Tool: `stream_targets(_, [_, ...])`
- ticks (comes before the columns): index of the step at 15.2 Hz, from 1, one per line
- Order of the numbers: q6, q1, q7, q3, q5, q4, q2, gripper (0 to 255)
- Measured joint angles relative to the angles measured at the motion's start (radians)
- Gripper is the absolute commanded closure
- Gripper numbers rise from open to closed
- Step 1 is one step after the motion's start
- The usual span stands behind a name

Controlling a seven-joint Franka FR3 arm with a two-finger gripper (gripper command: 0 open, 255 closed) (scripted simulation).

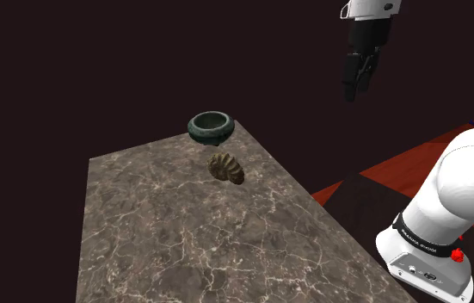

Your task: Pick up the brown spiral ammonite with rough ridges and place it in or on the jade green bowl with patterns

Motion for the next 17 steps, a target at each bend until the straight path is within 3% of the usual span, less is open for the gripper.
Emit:
stream_targets(3, [0.035, 0.009, 0.011, 0.017, 0.011, -0.003, 0.028, 0])
stream_targets(8, [0.175, 0.045, 0.054, 0.087, 0.049, -0.021, 0.131, 0])
stream_targets(17, [0.411, 0.092, 0.132, 0.204, 0.068, 0.052, 0.402, 0])
